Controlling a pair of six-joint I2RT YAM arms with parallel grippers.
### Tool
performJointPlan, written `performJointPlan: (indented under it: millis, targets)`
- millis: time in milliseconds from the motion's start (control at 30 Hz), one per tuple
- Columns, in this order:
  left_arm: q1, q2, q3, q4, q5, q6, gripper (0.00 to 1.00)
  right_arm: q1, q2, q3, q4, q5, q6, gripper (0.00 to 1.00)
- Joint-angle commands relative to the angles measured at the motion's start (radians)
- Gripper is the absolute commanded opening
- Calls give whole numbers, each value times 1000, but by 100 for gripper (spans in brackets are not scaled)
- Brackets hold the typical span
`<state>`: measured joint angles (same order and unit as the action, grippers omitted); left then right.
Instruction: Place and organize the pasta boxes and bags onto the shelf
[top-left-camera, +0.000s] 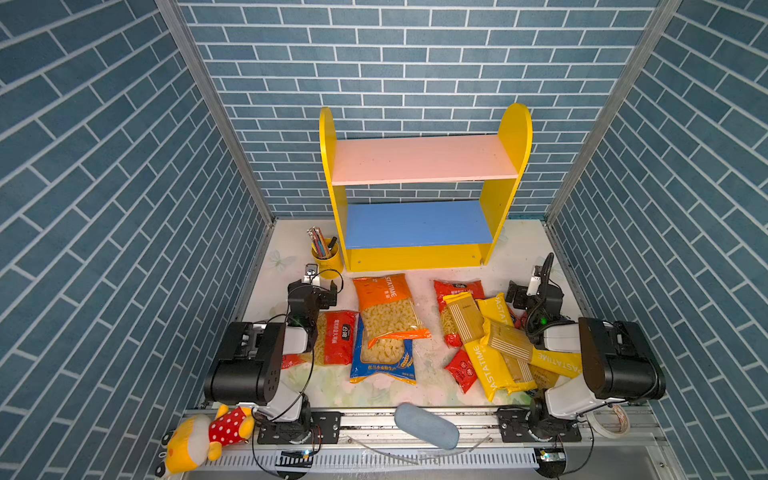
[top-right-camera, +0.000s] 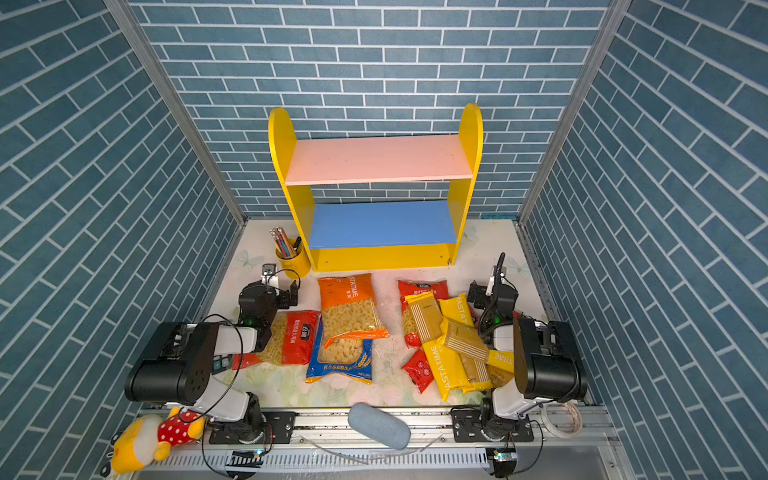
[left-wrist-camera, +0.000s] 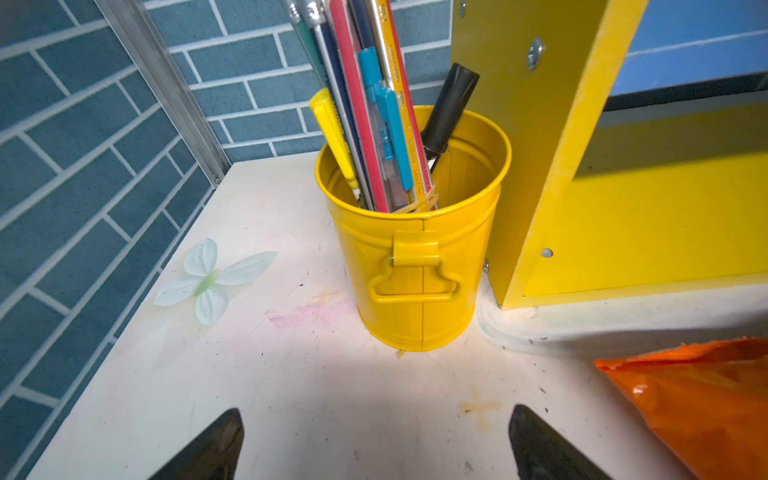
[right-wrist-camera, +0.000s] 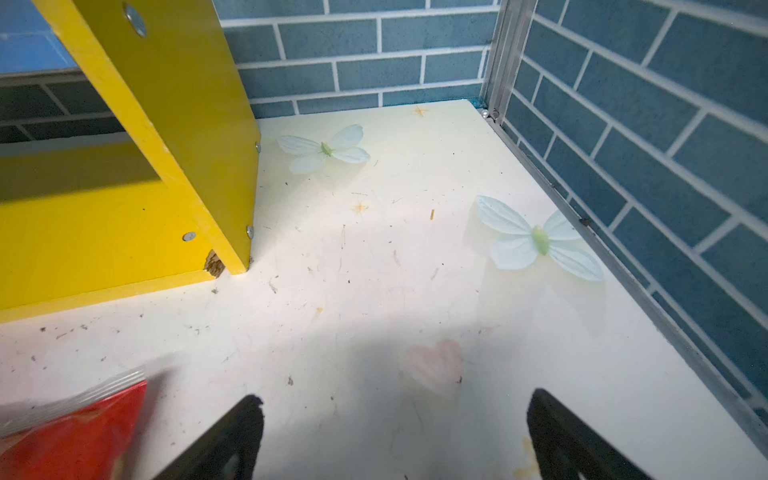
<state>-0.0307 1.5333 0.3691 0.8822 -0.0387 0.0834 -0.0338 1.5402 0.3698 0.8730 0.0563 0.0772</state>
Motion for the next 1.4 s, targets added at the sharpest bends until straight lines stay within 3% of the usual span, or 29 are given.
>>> performJointPlan:
  millis: [0, 133, 1367]
  targets:
    - [12, -2, 10, 2, 47, 5, 100, -3, 2, 22, -5, -6, -25, 99]
    - [36, -1, 13, -1, 122, -1, 100, -3, 2, 22, -5, -6, -27, 99]
    - [53, -4, -2, 29, 130, -20, 100, 0, -10, 18, 4, 27, -21, 99]
